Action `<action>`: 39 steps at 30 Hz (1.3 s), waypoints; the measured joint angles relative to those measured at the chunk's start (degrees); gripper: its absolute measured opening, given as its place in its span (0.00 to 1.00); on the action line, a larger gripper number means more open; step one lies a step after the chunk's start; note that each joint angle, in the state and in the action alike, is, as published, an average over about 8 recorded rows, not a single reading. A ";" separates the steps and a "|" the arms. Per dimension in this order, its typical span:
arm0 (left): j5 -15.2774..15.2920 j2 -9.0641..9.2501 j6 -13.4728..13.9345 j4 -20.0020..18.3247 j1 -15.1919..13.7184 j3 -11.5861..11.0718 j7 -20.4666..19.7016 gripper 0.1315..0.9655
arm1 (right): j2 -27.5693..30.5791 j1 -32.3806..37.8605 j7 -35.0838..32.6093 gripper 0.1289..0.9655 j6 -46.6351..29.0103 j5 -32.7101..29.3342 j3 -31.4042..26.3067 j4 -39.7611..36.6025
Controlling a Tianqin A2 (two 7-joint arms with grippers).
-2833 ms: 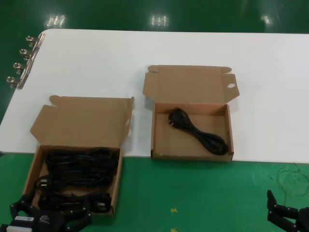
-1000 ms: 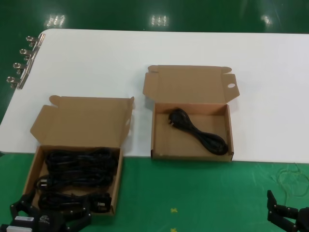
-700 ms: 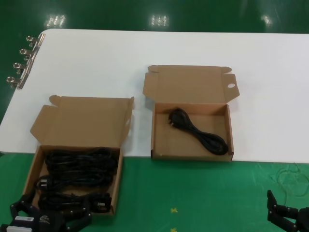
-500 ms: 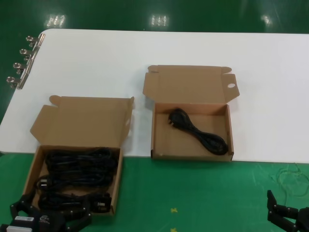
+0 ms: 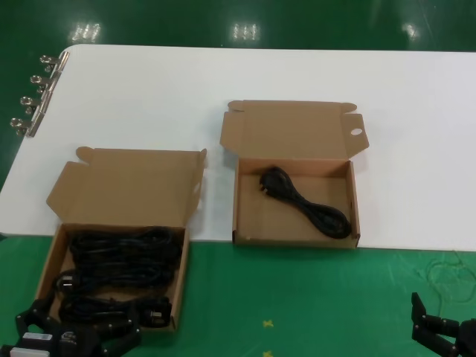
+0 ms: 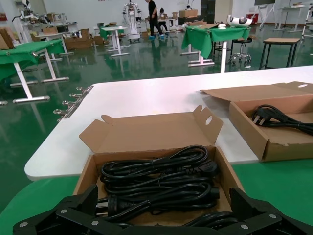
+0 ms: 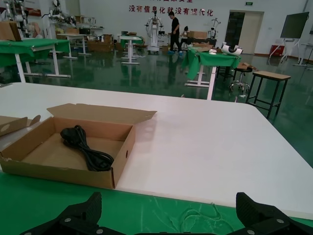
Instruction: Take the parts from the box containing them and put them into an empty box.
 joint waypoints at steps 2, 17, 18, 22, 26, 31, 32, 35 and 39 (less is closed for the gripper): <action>0.00 0.00 0.00 0.00 0.00 0.00 0.00 1.00 | 0.00 0.00 0.00 1.00 0.00 0.00 0.00 0.00; 0.00 0.00 0.00 0.00 0.00 0.00 0.00 1.00 | 0.00 0.00 0.00 1.00 0.00 0.00 0.00 0.00; 0.00 0.00 0.00 0.00 0.00 0.00 0.00 1.00 | 0.00 0.00 0.00 1.00 0.00 0.00 0.00 0.00; 0.00 0.00 0.00 0.00 0.00 0.00 0.00 1.00 | 0.00 0.00 0.00 1.00 0.00 0.00 0.00 0.00; 0.00 0.00 0.00 0.00 0.00 0.00 0.00 1.00 | 0.00 0.00 0.00 1.00 0.00 0.00 0.00 0.00; 0.00 0.00 0.00 0.00 0.00 0.00 0.00 1.00 | 0.00 0.00 0.00 1.00 0.00 0.00 0.00 0.00; 0.00 0.00 0.00 0.00 0.00 0.00 0.00 1.00 | 0.00 0.00 0.00 1.00 0.00 0.00 0.00 0.00; 0.00 0.00 0.00 0.00 0.00 0.00 0.00 1.00 | 0.00 0.00 0.00 1.00 0.00 0.00 0.00 0.00; 0.00 0.00 0.00 0.00 0.00 0.00 0.00 1.00 | 0.00 0.00 0.00 1.00 0.00 0.00 0.00 0.00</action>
